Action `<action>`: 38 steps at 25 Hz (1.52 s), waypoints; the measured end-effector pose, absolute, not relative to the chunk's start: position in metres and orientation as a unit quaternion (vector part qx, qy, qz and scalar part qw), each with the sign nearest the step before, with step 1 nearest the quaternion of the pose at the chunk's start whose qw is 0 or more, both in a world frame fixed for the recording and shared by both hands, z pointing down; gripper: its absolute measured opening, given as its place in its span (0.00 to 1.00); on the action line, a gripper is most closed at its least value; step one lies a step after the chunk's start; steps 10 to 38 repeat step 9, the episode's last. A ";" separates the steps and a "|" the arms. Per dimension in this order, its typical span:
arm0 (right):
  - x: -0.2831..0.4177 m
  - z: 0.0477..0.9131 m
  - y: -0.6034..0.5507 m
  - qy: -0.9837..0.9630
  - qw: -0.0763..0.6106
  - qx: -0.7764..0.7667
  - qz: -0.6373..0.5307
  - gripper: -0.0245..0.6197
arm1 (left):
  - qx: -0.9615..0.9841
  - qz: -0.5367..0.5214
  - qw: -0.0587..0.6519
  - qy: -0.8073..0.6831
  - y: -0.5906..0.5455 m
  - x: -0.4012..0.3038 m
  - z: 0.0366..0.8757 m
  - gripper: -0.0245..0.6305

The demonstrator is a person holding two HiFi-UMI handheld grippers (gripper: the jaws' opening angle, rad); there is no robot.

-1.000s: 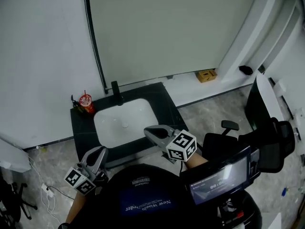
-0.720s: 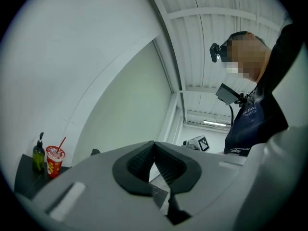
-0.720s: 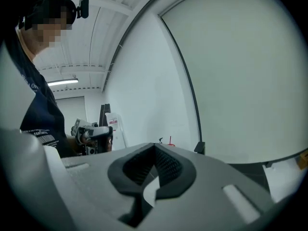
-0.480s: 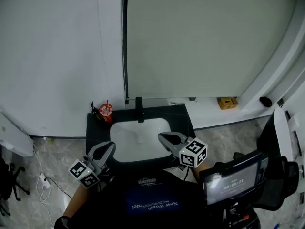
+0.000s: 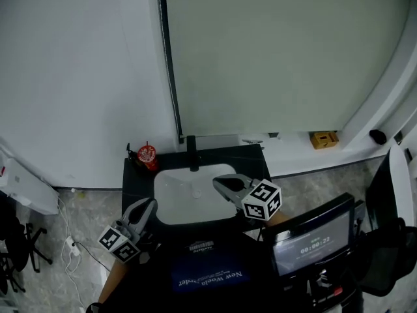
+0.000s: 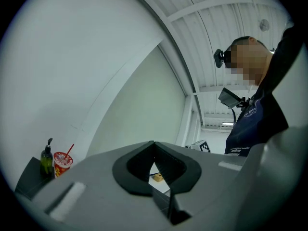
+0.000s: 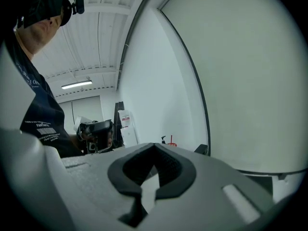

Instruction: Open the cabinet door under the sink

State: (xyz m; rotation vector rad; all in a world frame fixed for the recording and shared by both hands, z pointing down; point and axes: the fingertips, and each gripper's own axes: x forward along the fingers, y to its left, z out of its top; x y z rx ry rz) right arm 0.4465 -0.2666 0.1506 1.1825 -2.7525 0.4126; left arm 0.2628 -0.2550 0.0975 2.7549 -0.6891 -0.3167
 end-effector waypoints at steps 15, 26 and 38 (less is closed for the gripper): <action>0.444 0.157 -0.262 -0.909 0.059 0.387 0.141 0.04 | 0.952 -0.106 0.154 -0.244 -0.254 0.257 0.104 0.04; 0.444 0.157 -0.262 -0.909 0.059 0.387 0.141 0.04 | 0.952 -0.106 0.154 -0.244 -0.254 0.257 0.104 0.04; 0.444 0.157 -0.262 -0.909 0.059 0.387 0.141 0.04 | 0.952 -0.106 0.154 -0.244 -0.254 0.257 0.104 0.04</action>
